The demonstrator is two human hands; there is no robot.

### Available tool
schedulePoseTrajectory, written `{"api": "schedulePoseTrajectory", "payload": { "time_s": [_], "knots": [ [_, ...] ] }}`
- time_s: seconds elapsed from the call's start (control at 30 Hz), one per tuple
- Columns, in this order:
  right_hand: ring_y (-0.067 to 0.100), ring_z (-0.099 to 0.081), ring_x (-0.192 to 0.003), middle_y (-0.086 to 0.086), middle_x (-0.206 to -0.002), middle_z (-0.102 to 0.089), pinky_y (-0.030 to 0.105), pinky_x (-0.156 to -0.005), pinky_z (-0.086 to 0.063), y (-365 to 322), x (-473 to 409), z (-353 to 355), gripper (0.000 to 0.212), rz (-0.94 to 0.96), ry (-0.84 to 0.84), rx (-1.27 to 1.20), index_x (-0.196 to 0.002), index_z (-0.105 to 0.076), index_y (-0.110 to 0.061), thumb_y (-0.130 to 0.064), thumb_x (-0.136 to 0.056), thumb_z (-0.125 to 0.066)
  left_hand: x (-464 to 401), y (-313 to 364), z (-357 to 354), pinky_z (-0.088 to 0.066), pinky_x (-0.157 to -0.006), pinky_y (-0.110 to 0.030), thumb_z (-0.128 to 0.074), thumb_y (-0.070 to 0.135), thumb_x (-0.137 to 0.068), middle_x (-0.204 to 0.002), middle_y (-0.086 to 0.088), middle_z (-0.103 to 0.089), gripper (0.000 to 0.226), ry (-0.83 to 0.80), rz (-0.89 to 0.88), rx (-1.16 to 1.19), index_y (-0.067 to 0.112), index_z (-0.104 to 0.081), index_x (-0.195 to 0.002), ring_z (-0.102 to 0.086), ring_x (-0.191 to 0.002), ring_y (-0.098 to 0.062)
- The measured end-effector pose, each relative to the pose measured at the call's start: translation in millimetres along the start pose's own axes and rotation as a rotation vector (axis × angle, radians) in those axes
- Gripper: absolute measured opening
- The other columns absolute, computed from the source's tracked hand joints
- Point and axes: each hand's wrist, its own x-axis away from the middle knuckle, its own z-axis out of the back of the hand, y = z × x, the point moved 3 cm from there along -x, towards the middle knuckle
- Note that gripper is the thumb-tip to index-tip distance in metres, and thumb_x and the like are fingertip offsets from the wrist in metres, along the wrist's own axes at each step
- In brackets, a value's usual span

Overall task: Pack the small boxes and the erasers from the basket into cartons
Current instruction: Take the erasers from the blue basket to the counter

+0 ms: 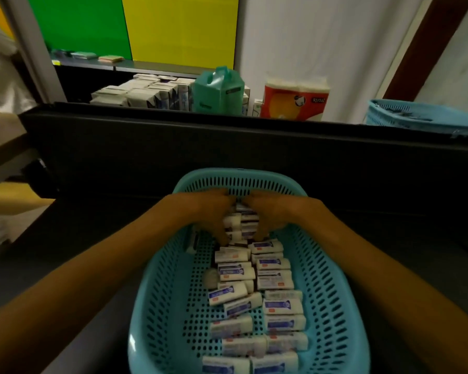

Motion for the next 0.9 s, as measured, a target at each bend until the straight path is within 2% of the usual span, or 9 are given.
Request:
{"api": "schedulePoseTrajectory", "payload": {
  "time_s": [0.13,0.3,0.47,0.63,0.83,0.9],
  "knots": [
    [0.023,-0.048,-0.12,0.006,-0.135,-0.048,0.037,-0.102,-0.042,6,-4,-6,0.078,-0.052,-0.044,-0.051,-0.139,-0.038,-0.015,-0.04,-0.076,-0.076,-4,3,0,-0.046,-0.086,-0.03,-0.081,0.042,-0.064,-0.121,0.001,-0.051,0.072,-0.02,-0.021,0.064,0.024,-0.043,-0.123,-0.05,-0.101,-0.016],
    [0.022,-0.054,-0.112,0.006,-0.128,-0.055,0.037,-0.097,-0.047,8,-7,-9,0.079,-0.062,-0.04,-0.11,-0.139,-0.038,-0.017,-0.039,-0.074,-0.078,-9,9,-3,-0.046,-0.095,-0.039,-0.08,0.045,-0.062,-0.127,0.0,-0.052,0.081,0.019,-0.034,-0.041,0.022,-0.043,-0.131,-0.052,-0.109,-0.021],
    [0.02,-0.06,-0.096,0.005,-0.109,-0.063,0.035,-0.086,-0.053,7,-7,-7,0.062,-0.061,-0.014,-0.079,-0.121,-0.054,-0.012,-0.041,-0.072,-0.079,-10,14,-1,-0.052,-0.086,-0.038,-0.081,0.042,-0.062,-0.112,0.0,-0.06,0.067,0.007,-0.015,-0.04,0.021,-0.054,-0.12,-0.058,-0.096,-0.018],
    [0.019,-0.062,-0.093,0.005,-0.104,-0.066,0.036,-0.084,-0.055,7,-8,-7,0.064,-0.065,-0.013,-0.098,-0.121,-0.056,-0.012,-0.041,-0.07,-0.08,-5,24,4,-0.055,-0.074,-0.033,-0.079,0.034,-0.066,-0.092,0.001,-0.062,0.046,0.001,0.018,-0.03,0.018,-0.059,-0.104,-0.06,-0.081,-0.015],
    [0.017,-0.058,-0.086,0.009,-0.105,-0.066,0.031,-0.076,-0.051,10,-4,-8,0.052,-0.102,-0.023,-0.14,-0.11,-0.061,-0.007,-0.038,-0.073,-0.079,-6,24,-1,-0.055,-0.074,-0.034,-0.076,0.032,-0.069,-0.094,-0.001,-0.061,0.042,0.025,-0.005,-0.019,0.017,-0.058,-0.104,-0.061,-0.081,-0.017],
    [0.019,-0.062,-0.088,0.009,-0.104,-0.067,0.031,-0.077,-0.053,12,-3,-7,0.047,-0.1,-0.012,-0.15,-0.108,-0.063,-0.008,-0.035,-0.073,-0.079,-6,22,-2,-0.056,-0.075,-0.035,-0.075,0.032,-0.07,-0.093,-0.001,-0.062,0.043,0.009,-0.009,-0.01,0.017,-0.057,-0.106,-0.062,-0.081,-0.017]
  ]
}}
